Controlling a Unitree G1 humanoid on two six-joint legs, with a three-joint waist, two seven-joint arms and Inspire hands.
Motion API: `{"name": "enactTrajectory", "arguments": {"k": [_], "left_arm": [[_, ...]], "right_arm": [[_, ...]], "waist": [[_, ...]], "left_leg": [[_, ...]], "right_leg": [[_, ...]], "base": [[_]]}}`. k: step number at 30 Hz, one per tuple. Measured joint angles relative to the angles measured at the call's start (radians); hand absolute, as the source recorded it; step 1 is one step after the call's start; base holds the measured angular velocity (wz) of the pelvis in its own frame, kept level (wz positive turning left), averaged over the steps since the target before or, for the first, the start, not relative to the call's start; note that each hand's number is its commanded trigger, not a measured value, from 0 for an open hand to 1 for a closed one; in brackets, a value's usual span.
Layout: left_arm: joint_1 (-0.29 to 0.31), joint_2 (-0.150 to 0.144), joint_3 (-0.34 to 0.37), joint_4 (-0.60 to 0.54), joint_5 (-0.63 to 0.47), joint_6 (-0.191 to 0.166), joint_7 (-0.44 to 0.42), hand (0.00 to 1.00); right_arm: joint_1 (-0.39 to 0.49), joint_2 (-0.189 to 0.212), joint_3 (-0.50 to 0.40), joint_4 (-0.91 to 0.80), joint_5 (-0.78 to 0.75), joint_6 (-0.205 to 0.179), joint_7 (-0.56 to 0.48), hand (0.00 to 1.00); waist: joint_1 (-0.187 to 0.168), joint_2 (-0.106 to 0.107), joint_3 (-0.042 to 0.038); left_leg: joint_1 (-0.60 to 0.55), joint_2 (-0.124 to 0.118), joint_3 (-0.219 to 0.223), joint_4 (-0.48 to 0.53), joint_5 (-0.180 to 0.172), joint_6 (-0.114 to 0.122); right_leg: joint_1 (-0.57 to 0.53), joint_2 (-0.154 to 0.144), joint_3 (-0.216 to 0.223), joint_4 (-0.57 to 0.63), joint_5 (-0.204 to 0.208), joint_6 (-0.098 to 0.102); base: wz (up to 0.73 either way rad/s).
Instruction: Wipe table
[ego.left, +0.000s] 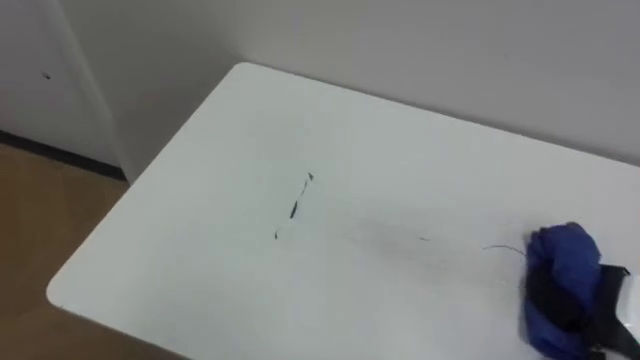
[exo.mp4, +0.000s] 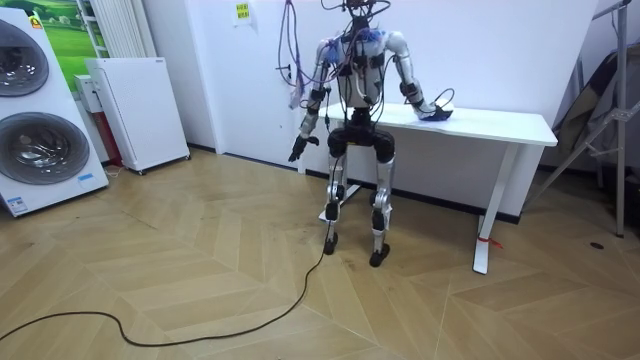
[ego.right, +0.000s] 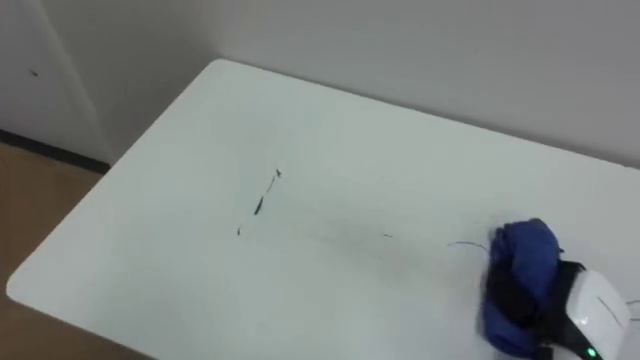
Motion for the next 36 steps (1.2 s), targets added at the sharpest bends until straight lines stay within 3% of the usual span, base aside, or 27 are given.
{"name": "enactTrajectory", "arguments": {"k": [2,3,5,6,8,10,12,14,16,18,20,21,23,25,26,29,31,33,36], "left_arm": [[0.001,-0.012,-0.03,-0.004,-0.005,0.003,-0.003,0.0],[0.0,-0.012,-0.043,-0.004,-0.005,0.003,-0.003,0.0],[-0.007,-0.024,-0.093,-0.004,-0.026,0.009,-0.002,0.0],[-0.013,-0.031,-0.1,-0.003,-0.028,0.012,-0.003,0.0],[-0.051,-0.06,-0.105,-0.002,-0.031,0.03,-0.004,0.0],[-0.078,-0.065,-0.132,-0.001,-0.046,0.037,-0.006,0.0],[-0.104,-0.083,-0.157,-0.012,-0.042,0.043,-0.015,0.0],[-0.095,-0.088,-0.157,-0.047,-0.043,0.05,-0.021,0.0],[-0.053,-0.074,-0.151,-0.054,-0.042,0.061,-0.019,0.0],[0.023,-0.055,-0.134,-0.054,-0.051,0.084,-0.017,0.0],[0.081,-0.049,-0.091,-0.054,-0.041,0.077,-0.017,0.0],[0.098,-0.048,-0.072,-0.051,-0.039,0.073,-0.018,0.0],[0.135,-0.036,-0.005,-0.043,-0.036,0.069,-0.019,0.0],[0.145,-0.029,0.055,-0.044,-0.032,0.048,-0.028,0.0],[0.144,-0.016,0.072,-0.049,-0.032,0.041,-0.033,0.0],[0.116,-0.004,0.088,-0.065,-0.03,0.032,-0.039,0.0],[0.088,-0.009,0.076,-0.064,-0.032,0.026,-0.041,0.0],[0.065,-0.013,0.042,-0.062,-0.045,0.024,-0.039,0.0],[0.04,-0.022,-0.052,-0.028,-0.081,0.029,-0.033,0.0]], "right_arm": [[-0.065,-0.001,0.029,0.013,-0.003,0.048,0.022,1.0],[-0.081,-0.001,0.041,0.009,-0.003,0.065,0.027,1.0],[-0.127,0.018,0.086,-0.032,-0.002,0.146,0.072,1.0],[-0.137,0.019,0.108,-0.052,-0.005,0.169,0.09,1.0],[-0.153,0.037,0.245,-0.204,-0.058,0.254,0.184,1.0],[-0.221,0.087,0.38,-0.271,-0.116,0.285,0.265,1.0],[-0.337,0.166,0.477,-0.295,-0.13,0.273,0.35,1.0],[-0.387,0.177,0.497,-0.292,-0.143,0.253,0.376,1.0],[-0.387,0.175,0.485,-0.283,-0.14,0.247,0.375,1.0],[-0.326,0.139,0.44,-0.179,-0.129,0.213,0.351,1.0],[-0.228,0.089,0.345,-0.159,-0.132,0.134,0.277,1.0],[-0.201,0.072,0.305,-0.141,-0.129,0.103,0.256,1.0],[-0.111,0.034,0.134,-0.078,-0.107,0.036,0.184,1.0],[-0.059,0.01,0.037,-0.025,-0.071,-0.002,0.149,1.0],[-0.027,-0.01,-0.007,0.001,-0.036,-0.012,0.144,1.0],[-0.002,-0.036,-0.074,0.069,-0.017,-0.011,0.146,1.0],[-0.004,-0.041,-0.072,0.091,-0.017,-0.001,0.147,1.0],[-0.022,-0.039,-0.048,0.096,-0.018,0.03,0.148,1.0],[-0.121,-0.007,0.031,0.091,-0.019,0.102,0.151,1.0]], "waist": [[0.018,0.02,0.0008],[0.019,0.021,0.0009],[0.026,0.023,0.0012],[0.032,0.024,0.0018],[0.083,0.022,0.0046],[0.102,0.018,0.007],[0.125,0.018,0.0176],[0.152,0.016,0.0206],[0.157,0.01,0.0199],[0.133,0.003,0.0206],[0.094,-0.003,0.0195],[0.082,-0.005,0.0183],[0.046,-0.013,0.0177],[0.043,-0.015,0.016],[0.032,-0.016,0.0104],[0.001,-0.023,0.0023],[0.003,-0.022,0.0019],[0.02,-0.018,0.001],[0.028,0.004,-0.0014]], "left_leg": [[0.01,0.0,-0.013,0.003,-0.012,0.007],[0.01,0.0,-0.015,0.003,-0.012,0.007],[0.014,0.002,-0.023,0.002,-0.012,0.007],[0.014,0.003,-0.028,0.001,-0.012,0.007],[0.011,0.008,-0.062,-0.008,-0.013,0.005],[0.005,0.009,-0.102,-0.007,-0.017,-0.002],[-0.006,0.006,-0.14,-0.007,-0.012,-0.005],[-0.016,-0.003,-0.164,-0.011,-0.002,-0.001],[-0.01,-0.008,-0.17,-0.013,0.0,0.001],[0.001,-0.022,-0.179,-0.01,0.003,0.006],[0.011,-0.034,-0.172,-0.013,0.009,0.016],[0.016,-0.037,-0.169,-0.015,0.01,0.017],[0.028,-0.047,-0.151,-0.016,0.011,0.019],[0.043,-0.05,-0.121,-0.016,0.008,0.023],[0.046,-0.05,-0.118,-0.013,0.003,0.031],[0.052,-0.051,-0.113,-0.01,-0.003,0.041],[0.065,-0.048,-0.098,-0.01,-0.01,0.044],[0.071,-0.047,-0.101,-0.004,-0.026,0.044],[0.068,-0.045,-0.139,0.036,-0.05,0.043]], "right_leg": [[-0.001,0.008,-0.004,0.002,0.018,-0.005],[-0.004,0.009,-0.001,0.002,0.021,-0.008],[-0.017,0.02,0.024,0.004,0.031,-0.016],[-0.024,0.025,0.028,0.004,0.036,-0.019],[-0.051,0.044,0.03,0.005,0.053,-0.035],[-0.06,0.059,0.029,0.004,0.056,-0.042],[-0.059,0.063,0.016,-0.001,0.05,-0.049],[-0.053,0.058,0.016,-0.002,0.04,-0.045],[-0.036,0.052,0.017,-0.013,0.033,-0.037],[0.0,0.04,-0.013,-0.032,0.031,-0.032],[0.028,0.027,-0.015,-0.034,0.03,-0.031],[0.037,0.023,-0.009,-0.035,0.029,-0.03],[0.053,0.01,0.001,-0.032,0.025,-0.023],[0.068,0.005,0.001,-0.034,0.027,-0.019],[0.071,0.004,-0.005,-0.031,0.026,-0.017],[0.079,0.005,0.011,-0.031,0.026,-0.017],[0.085,0.008,0.041,-0.032,0.025,-0.015],[0.084,0.012,0.047,-0.031,0.021,-0.009],[0.081,0.032,0.049,-0.031,0.027,-0.009]], "base": [[-0.54],[-0.38],[-0.38],[-0.58],[-0.62],[-0.22],[0.3],[0.53],[0.54],[0.68],[0.71],[0.6],[0.26],[-0.16],[-0.1],[-0.03],[-0.33],[-0.62],[-0.6]]}}
